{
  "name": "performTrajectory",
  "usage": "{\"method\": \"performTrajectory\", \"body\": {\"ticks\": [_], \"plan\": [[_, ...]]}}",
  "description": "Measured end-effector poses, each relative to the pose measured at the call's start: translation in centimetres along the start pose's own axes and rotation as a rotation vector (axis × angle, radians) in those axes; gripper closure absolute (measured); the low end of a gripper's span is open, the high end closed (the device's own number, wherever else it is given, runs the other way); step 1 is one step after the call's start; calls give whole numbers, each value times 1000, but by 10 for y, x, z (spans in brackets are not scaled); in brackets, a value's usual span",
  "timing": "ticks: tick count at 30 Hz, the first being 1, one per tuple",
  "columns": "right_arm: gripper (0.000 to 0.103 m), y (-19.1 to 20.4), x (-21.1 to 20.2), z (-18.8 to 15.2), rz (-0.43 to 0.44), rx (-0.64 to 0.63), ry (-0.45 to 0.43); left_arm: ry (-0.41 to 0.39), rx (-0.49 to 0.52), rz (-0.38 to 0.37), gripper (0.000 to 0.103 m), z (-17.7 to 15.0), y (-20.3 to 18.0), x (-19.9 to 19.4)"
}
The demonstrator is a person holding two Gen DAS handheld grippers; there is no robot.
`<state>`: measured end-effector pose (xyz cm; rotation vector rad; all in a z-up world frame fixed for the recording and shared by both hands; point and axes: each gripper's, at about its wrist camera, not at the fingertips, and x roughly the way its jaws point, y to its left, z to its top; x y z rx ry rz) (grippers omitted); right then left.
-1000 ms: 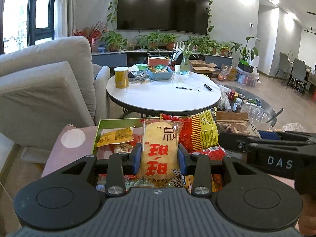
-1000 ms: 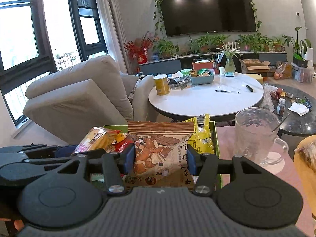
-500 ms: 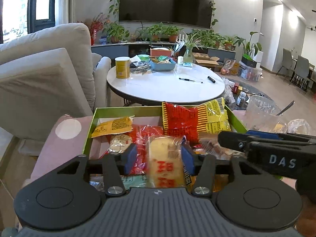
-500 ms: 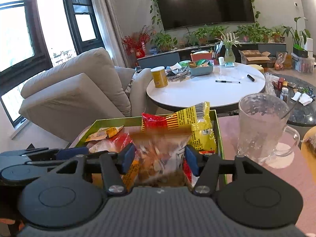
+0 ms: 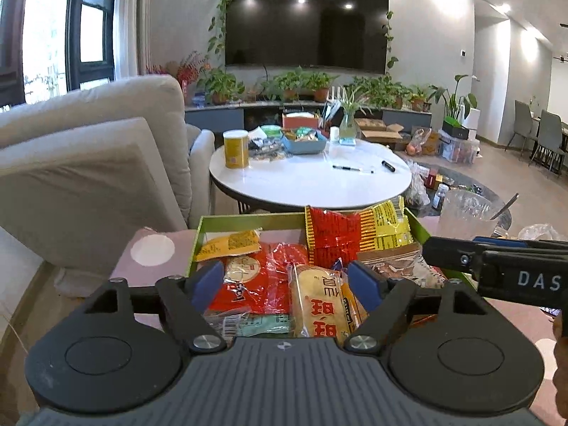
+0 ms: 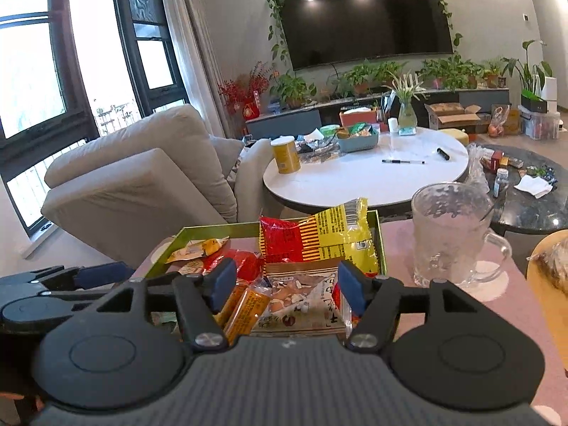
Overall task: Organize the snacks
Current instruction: 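Open both grippers to release the packets in the box and withdraw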
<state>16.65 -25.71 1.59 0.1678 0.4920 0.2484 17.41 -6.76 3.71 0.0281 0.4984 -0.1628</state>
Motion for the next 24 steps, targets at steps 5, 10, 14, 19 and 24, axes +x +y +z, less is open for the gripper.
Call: {"method": "performTrajectory", "body": {"ticks": [5, 10, 14, 19, 24], "plan": [[37, -4, -20, -1, -2, 19, -21, -25, 12, 16, 20, -7, 2, -25], [37, -13, -43, 0, -5, 84, -57, -54, 13, 33, 17, -14, 4, -53], [37, -4, -58, -9, 5, 73, -50, -59, 10, 13, 16, -20, 3, -71], [37, 20, -76, -30, 24, 2, -54, -42, 13, 7, 16, -32, -3, -90], [38, 36, -90, -37, 30, -28, -42, -18, -14, 17, 12, -38, -5, -110]]}}
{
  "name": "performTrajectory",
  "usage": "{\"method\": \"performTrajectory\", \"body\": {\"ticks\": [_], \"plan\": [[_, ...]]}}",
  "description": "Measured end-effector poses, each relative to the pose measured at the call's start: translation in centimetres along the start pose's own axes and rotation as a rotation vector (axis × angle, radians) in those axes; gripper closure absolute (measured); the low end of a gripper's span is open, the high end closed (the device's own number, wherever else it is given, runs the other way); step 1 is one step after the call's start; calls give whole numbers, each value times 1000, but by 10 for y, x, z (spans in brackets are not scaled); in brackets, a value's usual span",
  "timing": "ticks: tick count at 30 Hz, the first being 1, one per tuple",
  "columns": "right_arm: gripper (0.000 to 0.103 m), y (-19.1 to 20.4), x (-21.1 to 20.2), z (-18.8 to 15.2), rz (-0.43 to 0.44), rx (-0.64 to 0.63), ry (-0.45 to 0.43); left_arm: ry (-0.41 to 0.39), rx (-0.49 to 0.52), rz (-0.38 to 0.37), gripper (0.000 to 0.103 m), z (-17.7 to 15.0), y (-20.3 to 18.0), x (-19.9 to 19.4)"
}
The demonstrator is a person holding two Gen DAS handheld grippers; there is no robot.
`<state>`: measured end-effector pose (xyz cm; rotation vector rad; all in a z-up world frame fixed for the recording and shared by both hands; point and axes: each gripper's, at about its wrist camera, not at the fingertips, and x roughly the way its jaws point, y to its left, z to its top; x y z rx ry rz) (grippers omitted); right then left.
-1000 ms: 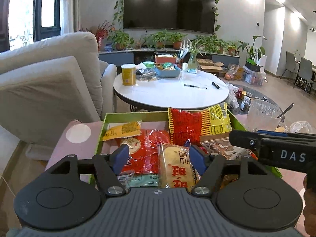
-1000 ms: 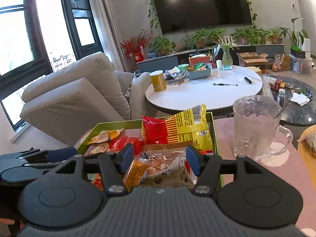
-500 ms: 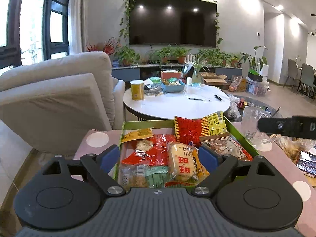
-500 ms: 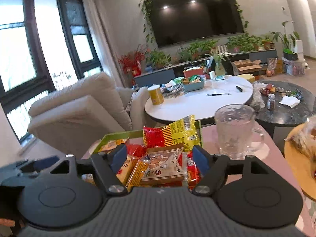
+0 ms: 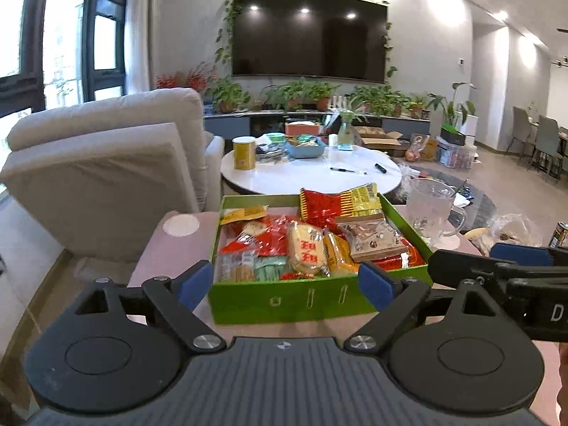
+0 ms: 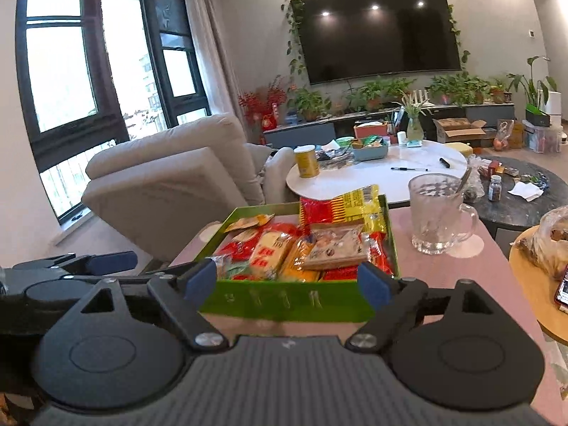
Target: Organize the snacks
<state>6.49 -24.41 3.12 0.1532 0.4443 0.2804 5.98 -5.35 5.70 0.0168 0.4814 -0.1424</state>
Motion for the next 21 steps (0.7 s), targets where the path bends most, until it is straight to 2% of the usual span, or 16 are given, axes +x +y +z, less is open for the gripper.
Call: {"method": "performTrajectory", "body": {"ticks": [5, 9, 15, 21], "plan": [[38, 3, -12, 1, -12, 18, -1, -6, -17, 17, 5, -2, 2, -22], [38, 9, -22, -1, -48, 16, -9, -12, 7, 50, 4, -9, -1, -39], [38, 14, -34, -11, -54, 42, -17, -26, -7, 11, 2, -19, 1, -59], [37, 20, -43, -17, -58, 49, -12, -35, 13, 12, 2, -27, -3, -72]]}}
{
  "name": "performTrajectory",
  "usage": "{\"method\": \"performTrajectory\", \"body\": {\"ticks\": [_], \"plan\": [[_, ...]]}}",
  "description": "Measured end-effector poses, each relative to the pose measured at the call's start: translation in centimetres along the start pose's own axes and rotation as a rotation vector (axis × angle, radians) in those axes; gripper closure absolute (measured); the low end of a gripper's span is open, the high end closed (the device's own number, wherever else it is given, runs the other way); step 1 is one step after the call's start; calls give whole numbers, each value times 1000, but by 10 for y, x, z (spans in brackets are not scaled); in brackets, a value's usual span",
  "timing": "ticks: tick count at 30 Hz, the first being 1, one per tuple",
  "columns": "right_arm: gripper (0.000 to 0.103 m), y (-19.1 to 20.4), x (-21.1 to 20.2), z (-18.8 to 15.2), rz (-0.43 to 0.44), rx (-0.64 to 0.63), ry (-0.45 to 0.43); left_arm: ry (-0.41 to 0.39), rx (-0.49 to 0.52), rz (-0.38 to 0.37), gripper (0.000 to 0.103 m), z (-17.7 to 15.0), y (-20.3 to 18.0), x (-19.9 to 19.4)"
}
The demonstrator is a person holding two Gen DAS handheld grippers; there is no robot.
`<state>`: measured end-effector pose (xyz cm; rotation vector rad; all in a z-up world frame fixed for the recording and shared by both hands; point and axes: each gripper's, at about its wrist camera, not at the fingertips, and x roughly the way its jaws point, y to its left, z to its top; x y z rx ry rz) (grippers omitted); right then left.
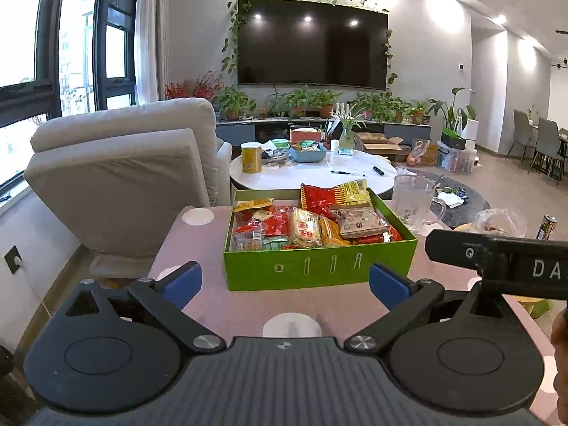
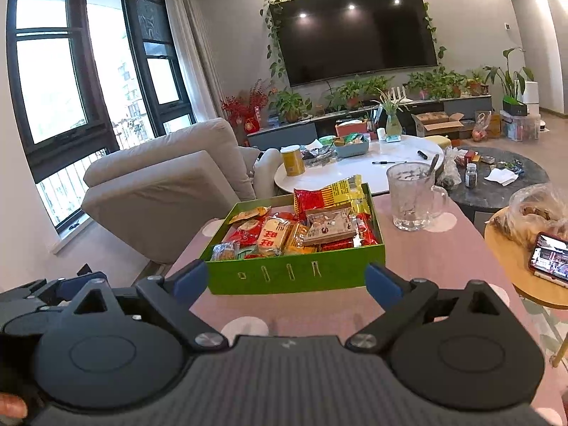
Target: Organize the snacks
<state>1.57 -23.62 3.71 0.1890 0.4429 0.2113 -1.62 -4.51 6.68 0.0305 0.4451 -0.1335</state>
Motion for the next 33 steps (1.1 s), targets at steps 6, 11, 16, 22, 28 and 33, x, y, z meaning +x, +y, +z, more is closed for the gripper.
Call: {"method": "performTrajectory", "body": {"ticks": [6, 11, 16, 22, 28, 33], "plan": [[38, 3, -8, -2, -5, 0, -19, -8, -3, -3, 2, -3, 1, -8], [38, 3, -8, -2, -5, 0, -19, -10, 1, -2, 2, -3, 2, -6], [37, 2, -7, -4, -11, 1, -11, 2, 0, -1, 2, -3, 4, -3], [37, 5, -6, -4, -14, -5, -1, 11, -4, 2, 2, -4, 7, 0], [37, 8, -4, -3, -11, -10, 7, 10, -4, 2, 2, -4, 6, 0], [37, 9, -3, -3, -10, -10, 8, 15, -4, 4, 2, -4, 6, 0]]}}
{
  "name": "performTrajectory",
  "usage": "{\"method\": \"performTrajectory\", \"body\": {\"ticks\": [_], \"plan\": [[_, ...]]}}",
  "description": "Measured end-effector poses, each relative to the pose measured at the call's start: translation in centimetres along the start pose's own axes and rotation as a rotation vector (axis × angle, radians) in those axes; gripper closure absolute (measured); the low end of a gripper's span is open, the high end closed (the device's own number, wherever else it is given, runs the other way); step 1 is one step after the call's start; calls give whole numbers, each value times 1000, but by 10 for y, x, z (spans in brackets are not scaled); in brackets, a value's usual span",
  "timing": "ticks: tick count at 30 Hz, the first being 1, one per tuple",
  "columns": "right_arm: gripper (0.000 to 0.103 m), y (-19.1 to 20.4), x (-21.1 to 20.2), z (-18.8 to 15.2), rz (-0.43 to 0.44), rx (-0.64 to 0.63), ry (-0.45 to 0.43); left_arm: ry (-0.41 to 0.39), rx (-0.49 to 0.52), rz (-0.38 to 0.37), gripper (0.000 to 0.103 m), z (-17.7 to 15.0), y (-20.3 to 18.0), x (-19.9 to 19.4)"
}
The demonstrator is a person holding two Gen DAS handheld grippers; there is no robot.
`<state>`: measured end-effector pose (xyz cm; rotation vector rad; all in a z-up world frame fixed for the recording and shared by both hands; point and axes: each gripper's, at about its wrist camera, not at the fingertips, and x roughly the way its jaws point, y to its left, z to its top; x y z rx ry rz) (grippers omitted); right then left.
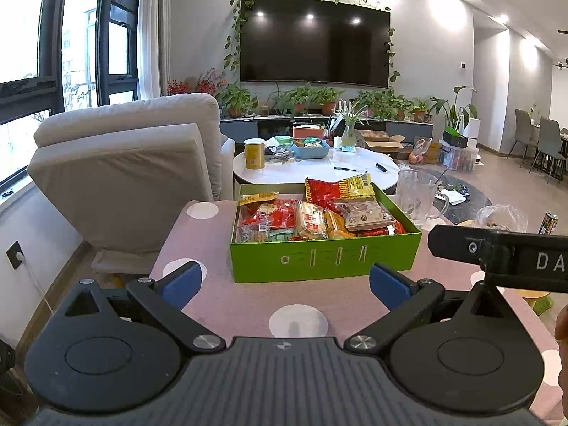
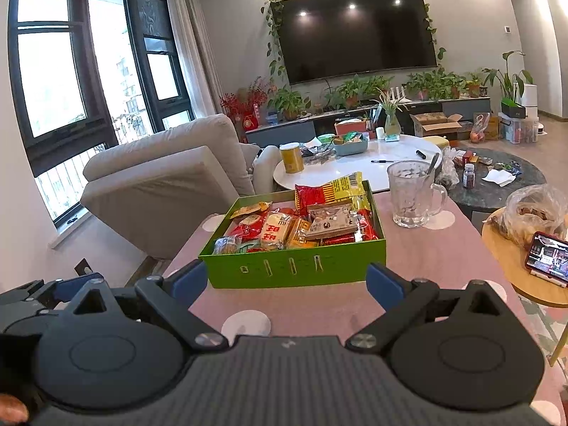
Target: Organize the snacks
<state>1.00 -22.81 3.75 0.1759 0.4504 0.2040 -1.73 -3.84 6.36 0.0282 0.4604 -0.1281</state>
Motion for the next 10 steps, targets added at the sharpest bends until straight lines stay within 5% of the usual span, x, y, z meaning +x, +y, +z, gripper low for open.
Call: {"method": "performTrajectory", "body": {"ticks": [10], "plan": [[37, 1, 4, -3, 0, 0, 11, 8, 3, 9, 2, 0, 0, 3]]}}
